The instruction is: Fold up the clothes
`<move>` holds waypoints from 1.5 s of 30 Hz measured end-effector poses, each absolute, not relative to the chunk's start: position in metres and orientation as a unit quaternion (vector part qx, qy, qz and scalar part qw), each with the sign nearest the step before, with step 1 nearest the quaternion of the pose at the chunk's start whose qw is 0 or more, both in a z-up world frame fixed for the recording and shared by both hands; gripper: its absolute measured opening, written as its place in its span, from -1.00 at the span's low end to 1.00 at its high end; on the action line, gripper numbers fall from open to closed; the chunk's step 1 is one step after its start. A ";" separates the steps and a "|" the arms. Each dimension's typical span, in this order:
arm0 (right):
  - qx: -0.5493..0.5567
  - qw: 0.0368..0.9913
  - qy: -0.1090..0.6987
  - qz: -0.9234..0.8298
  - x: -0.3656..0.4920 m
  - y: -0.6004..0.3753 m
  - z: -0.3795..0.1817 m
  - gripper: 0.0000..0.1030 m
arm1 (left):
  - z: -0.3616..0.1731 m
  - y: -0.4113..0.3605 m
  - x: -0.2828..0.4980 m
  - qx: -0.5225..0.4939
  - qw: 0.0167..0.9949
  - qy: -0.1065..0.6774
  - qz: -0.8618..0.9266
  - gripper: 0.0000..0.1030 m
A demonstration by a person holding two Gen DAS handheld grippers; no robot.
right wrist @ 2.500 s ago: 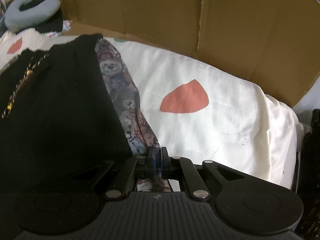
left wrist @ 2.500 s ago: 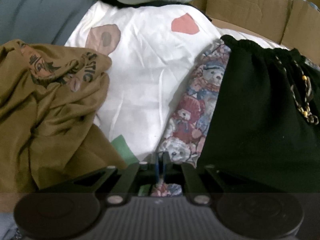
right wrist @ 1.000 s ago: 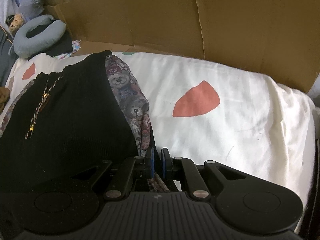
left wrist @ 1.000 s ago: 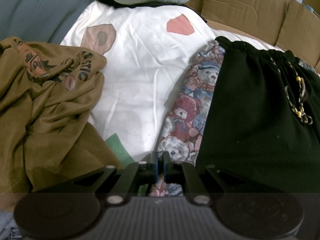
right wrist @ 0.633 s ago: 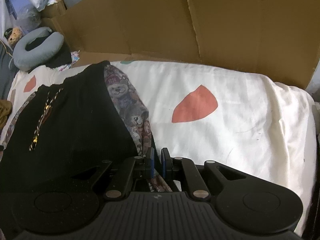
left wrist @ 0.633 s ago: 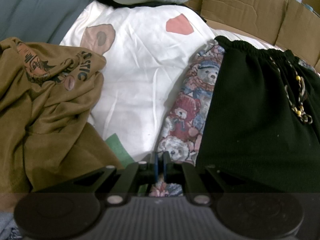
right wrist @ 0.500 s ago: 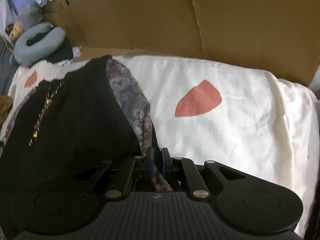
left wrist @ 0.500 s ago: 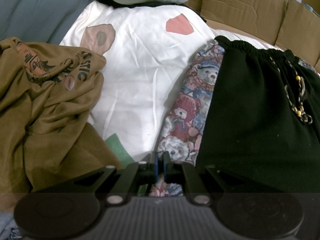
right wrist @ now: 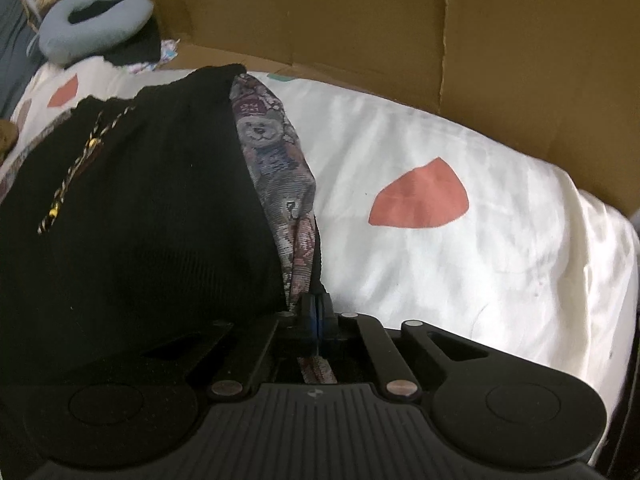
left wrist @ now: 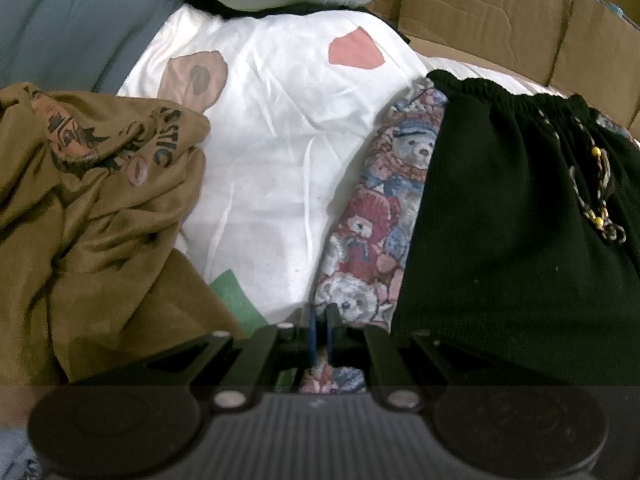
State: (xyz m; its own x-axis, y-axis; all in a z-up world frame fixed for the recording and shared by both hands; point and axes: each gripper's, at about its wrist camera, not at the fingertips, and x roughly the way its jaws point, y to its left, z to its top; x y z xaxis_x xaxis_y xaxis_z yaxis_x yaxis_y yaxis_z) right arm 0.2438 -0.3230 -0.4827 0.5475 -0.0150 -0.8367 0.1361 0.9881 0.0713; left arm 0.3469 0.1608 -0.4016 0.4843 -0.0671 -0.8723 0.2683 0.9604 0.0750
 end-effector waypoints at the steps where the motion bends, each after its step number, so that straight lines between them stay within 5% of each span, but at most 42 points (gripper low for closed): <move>1: 0.060 0.877 0.473 -0.050 0.243 -0.324 -0.480 -1.00 | -0.400 0.161 0.346 0.101 0.857 0.496 -0.098 -0.92; 27: 0.199 0.866 0.455 -0.050 0.246 -0.356 -0.482 -0.75 | -0.399 0.164 0.347 0.096 0.860 0.492 -0.097 -0.92; 34: 0.145 0.872 0.466 -0.038 0.257 -0.339 -0.486 -0.77 | -0.400 0.163 0.347 0.098 0.859 0.493 -0.099 -0.92; 36: 0.125 0.872 0.472 -0.031 0.261 -0.334 -0.487 -0.99 | -0.400 0.162 0.347 0.099 0.859 0.493 -0.099 -0.93; 45: 0.058 0.880 0.466 -0.068 0.259 -0.333 -0.467 -1.00 | -0.390 0.167 0.341 0.091 0.870 0.476 -0.094 -0.93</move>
State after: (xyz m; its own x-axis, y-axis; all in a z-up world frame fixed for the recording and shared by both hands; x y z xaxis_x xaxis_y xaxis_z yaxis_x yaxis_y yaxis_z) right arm 0.2592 -0.3331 -0.4667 0.5567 -0.0653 -0.8281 0.1743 0.9839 0.0395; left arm 0.3412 0.1675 -0.3902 0.5301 -0.0768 -0.8444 0.2493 0.9660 0.0686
